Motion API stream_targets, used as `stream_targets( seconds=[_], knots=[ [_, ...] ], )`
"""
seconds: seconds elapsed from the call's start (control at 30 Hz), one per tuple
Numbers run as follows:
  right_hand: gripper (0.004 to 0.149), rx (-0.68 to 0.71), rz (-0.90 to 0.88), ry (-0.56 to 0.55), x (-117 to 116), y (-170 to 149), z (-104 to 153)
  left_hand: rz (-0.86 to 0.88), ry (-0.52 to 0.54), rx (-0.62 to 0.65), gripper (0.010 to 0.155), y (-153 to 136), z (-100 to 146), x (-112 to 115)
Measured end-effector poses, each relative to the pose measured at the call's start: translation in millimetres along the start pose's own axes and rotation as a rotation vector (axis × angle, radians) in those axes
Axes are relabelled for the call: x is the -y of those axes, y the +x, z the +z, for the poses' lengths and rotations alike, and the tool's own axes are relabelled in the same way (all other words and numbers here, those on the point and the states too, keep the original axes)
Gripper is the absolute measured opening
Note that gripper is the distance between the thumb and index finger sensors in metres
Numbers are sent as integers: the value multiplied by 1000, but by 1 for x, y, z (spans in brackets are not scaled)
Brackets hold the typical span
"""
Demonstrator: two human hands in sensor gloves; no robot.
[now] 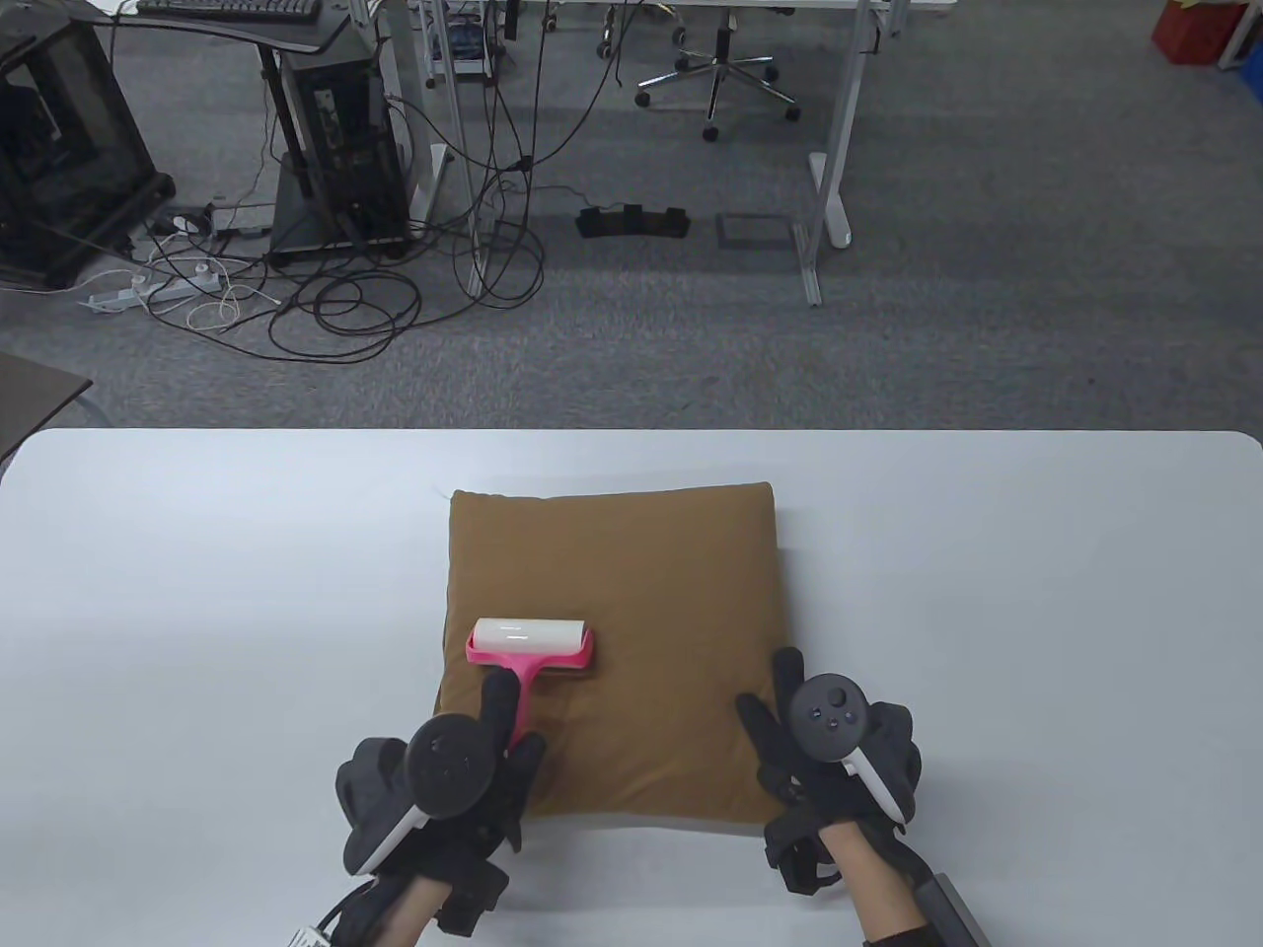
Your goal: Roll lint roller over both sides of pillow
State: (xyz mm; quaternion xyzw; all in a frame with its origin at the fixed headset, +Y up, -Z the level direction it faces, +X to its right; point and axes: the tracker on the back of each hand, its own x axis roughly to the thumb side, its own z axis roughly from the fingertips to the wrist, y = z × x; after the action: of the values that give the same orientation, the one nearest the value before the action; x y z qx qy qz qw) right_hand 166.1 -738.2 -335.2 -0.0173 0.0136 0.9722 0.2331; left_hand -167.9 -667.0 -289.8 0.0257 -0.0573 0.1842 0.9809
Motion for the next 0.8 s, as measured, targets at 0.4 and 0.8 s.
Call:
stream_targets(
  seconds=[0.4, 0.8],
  knots=[
    [71, 0, -15, 12, 0, 0, -2, -11, -137, -241, 72, -8, -92, 11],
    [70, 4, 8, 17, -1, 3, -4, 11, -88, -224, 70, -12, -99, 12]
  ],
)
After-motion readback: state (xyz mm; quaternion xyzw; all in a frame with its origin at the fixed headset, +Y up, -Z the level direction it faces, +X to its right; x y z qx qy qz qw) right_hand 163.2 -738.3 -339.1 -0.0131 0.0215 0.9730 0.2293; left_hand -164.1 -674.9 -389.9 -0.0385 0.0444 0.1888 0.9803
